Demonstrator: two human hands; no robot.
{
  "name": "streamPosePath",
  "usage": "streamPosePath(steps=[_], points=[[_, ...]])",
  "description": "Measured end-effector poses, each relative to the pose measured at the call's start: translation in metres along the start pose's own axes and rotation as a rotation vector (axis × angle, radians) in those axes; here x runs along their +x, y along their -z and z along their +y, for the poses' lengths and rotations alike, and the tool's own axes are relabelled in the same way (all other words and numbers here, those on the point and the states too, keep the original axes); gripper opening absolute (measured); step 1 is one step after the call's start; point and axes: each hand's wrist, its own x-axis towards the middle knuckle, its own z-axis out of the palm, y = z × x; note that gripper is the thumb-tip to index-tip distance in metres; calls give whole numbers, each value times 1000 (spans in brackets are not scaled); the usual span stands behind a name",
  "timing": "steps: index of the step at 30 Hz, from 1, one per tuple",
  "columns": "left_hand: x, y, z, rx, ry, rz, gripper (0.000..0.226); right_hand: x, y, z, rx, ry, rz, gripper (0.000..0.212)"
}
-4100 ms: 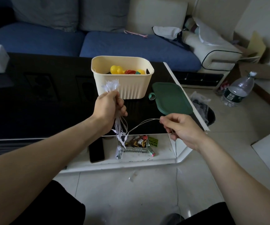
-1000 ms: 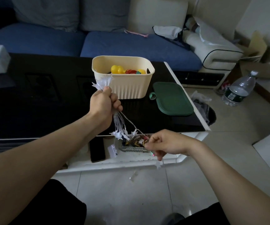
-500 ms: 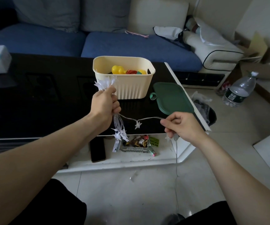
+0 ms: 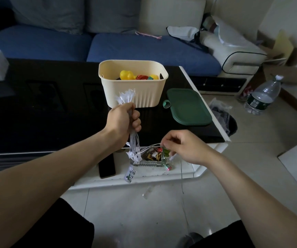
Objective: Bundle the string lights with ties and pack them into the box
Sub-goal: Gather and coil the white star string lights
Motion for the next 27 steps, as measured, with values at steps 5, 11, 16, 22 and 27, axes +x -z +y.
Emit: streamPosePath(steps=[5, 11, 16, 22, 27], points=[[-5, -5, -6, 110, 36, -23, 20, 0, -7, -4, -115, 91, 79, 11], [-12, -10, -12, 231, 67, -69, 15, 1, -9, -12, -142, 163, 213, 10], [-14, -12, -15, 289, 60, -93, 21, -3, -9, -15, 37, 175, 256, 20], [-15, -14, -20, 311, 91, -116, 20, 1, -20, -15, 116, 169, 257, 27], [-13, -13, -29, 418, 113, -129, 15, 2, -23, -14, 55, 168, 284, 37]])
